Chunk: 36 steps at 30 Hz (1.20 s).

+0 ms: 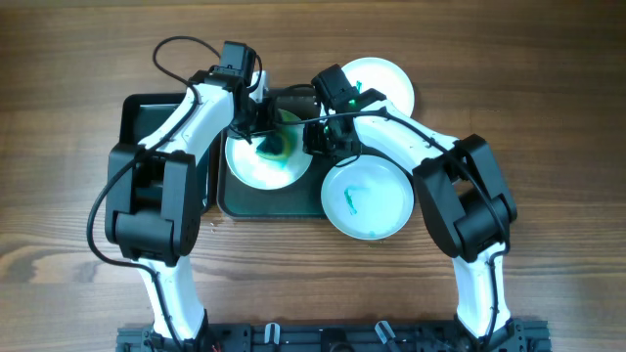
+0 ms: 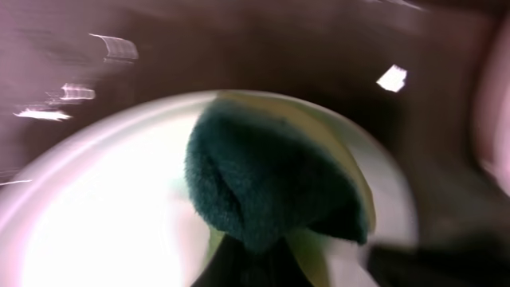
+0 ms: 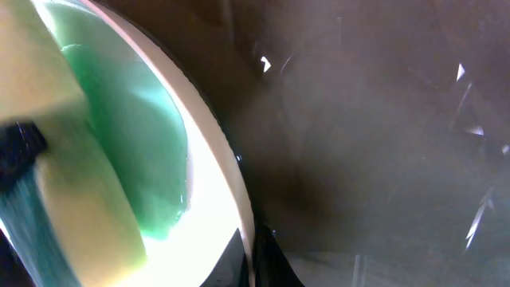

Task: Clean dirty plates on tray and stack at the side
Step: 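Scrub the left white plate with the sponge while right gripper holds its rim, then lift the cleaned plate with the right gripper and set it right of the tray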

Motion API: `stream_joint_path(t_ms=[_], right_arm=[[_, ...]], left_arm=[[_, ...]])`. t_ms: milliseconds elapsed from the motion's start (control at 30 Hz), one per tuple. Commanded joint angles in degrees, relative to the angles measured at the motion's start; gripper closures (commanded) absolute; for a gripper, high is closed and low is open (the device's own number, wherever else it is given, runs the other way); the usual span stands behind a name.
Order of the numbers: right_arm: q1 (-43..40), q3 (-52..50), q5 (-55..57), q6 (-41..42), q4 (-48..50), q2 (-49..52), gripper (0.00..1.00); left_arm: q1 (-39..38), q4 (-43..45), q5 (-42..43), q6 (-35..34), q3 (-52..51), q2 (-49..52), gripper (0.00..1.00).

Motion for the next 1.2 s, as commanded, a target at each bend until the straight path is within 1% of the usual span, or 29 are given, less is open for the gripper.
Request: stream_joint_path(t_ms=[0,133,200,300,333,367,400,467,500,567,600,733,800,867,933,1033,1100,1167], right_arm=[[-0.5,0.1,1.4,0.2,0.1,-0.2,0.96],[-0.5,0.1,1.4,0.2,0.0,-0.2,0.96],[-0.5,0.2,1.4,-0.3,-0.2,-0.3,0.96],[-0.5,0.2,1.5,-3.7,0.0,-1.7,0.96],[-0.4,0.2,2.9,-4.7,-0.2,-2.9,0.96],[0.0,0.2,5.9,-6.3,-0.9,-4.8,0.96],[0.5,0.2,10.3,-7.5,-2.0,-7.2,0.96],[3.2,0.2,23.3,-8.9,-4.8,-12.3,0.96],[4.2,0.2,27.9,-8.8,-5.6,-13.6,0.96],[8.1,0.2,43.1,-9.3,-7.8,-17.4,0.96],[9.4,0.2,47.3,-10.3,-8.1,-18.3,0.96],[17.9,0.2,70.0,-13.4,-8.3,-21.0,0.96],[22.5,0.2,83.2,-13.4,-8.3,-21.0,0.96],[25.8,0.2,93.3,-13.4,-8.1,-21.0,0.96],[27.7,0.2,100.0,-13.4,-8.1,-21.0,0.96],[28.9,0.2,106.0,-13.4,-7.7,-21.0,0.96],[29.0,0.2,106.1,-15.9,-6.4,-21.0,0.96],[29.0,0.2,106.0,-16.7,-4.9,-21.0,0.96]], left_arm=[[0.5,-3.7,-18.3,-10.6,1.0,0.5,0.96],[1.4,-19.2,-17.0,-10.8,11.1,0.2,0.96],[2.8,-28.7,-12.3,-10.4,19.6,-0.5,0.96],[5.8,-38.3,-10.1,-10.2,30.5,-2.1,0.96],[6.4,-39.5,-10.0,-9.0,32.0,-2.8,0.96],[7.1,-40.1,-9.8,-7.3,32.9,-4.0,0.96],[7.2,-40.1,-9.9,-7.2,32.9,-5.1,0.96],[7.2,-40.0,-9.9,-7.2,32.9,-5.3,0.96],[7.2,-39.9,-9.9,-7.2,32.7,-5.3,0.96],[7.2,-39.4,-9.9,-7.3,32.6,-5.3,0.96],[7.2,-39.3,-9.9,-7.3,32.6,-5.3,0.96],[7.1,-39.3,-9.9,-7.3,32.6,-5.3,0.96],[7.1,-39.3,-9.9,-7.3,32.6,-5.3,0.96],[7.1,-39.3,-9.9,-7.3,32.6,-5.3,0.96],[7.1,-39.1,-9.9,-7.3,32.6,-5.3,0.96],[7.1,-39.1,-9.9,-7.3,32.6,-5.3,0.96],[7.1,-38.9,-9.9,-7.3,32.6,-5.3,0.96],[7.1,-38.9,-9.9,-7.3,32.6,-5.3,0.96]])
